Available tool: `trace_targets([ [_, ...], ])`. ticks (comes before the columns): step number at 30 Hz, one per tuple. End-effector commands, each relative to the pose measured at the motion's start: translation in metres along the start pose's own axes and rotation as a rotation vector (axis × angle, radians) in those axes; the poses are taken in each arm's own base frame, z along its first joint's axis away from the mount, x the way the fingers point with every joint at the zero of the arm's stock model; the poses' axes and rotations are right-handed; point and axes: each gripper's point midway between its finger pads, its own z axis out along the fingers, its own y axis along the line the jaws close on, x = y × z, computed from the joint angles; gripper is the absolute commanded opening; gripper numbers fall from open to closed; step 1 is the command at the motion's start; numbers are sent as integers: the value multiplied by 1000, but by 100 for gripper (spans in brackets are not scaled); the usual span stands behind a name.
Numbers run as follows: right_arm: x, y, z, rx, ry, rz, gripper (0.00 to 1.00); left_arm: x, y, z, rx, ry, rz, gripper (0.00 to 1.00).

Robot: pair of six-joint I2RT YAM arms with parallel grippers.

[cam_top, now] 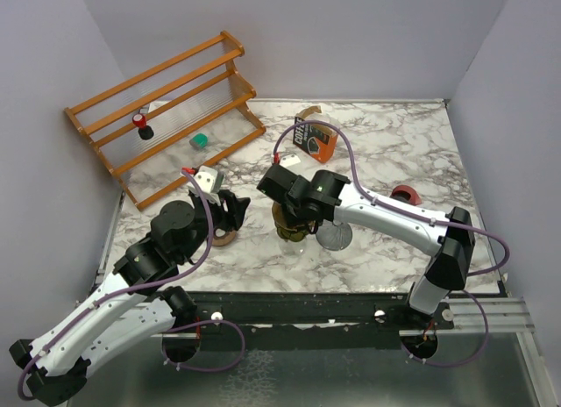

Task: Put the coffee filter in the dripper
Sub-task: Place the coffee filter in the coffee dripper.

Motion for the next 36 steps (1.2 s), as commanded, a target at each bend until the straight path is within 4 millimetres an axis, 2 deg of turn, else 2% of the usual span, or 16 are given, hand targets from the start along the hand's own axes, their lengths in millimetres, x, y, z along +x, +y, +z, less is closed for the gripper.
trace_targets([
  [1, -1, 0, 2, 3, -1, -4, 29, 2, 4, 0, -18, -6, 9, 57],
  [6, -9, 0, -6, -11, -23, -3, 13, 2, 4, 0, -17, -5, 7, 57],
  [13, -21, 0, -20, -27, -51, 7, 1, 2, 4, 0, -19, -6, 7, 57],
  [22, -34, -10, -39, -12, -97, 15, 1, 4, 5, 0, -19, -1, 9, 58],
  [28, -52, -19, -64, -27, -171, 35, 1, 7, 4, 3, -20, 13, 15, 60],
  [32, -63, -39, -90, -3, -249, 62, 1, 11, 7, 4, -35, 20, 17, 63],
  [36, -61, -66, -111, 32, -308, 86, 1, 13, 10, 6, -57, 26, 21, 65],
])
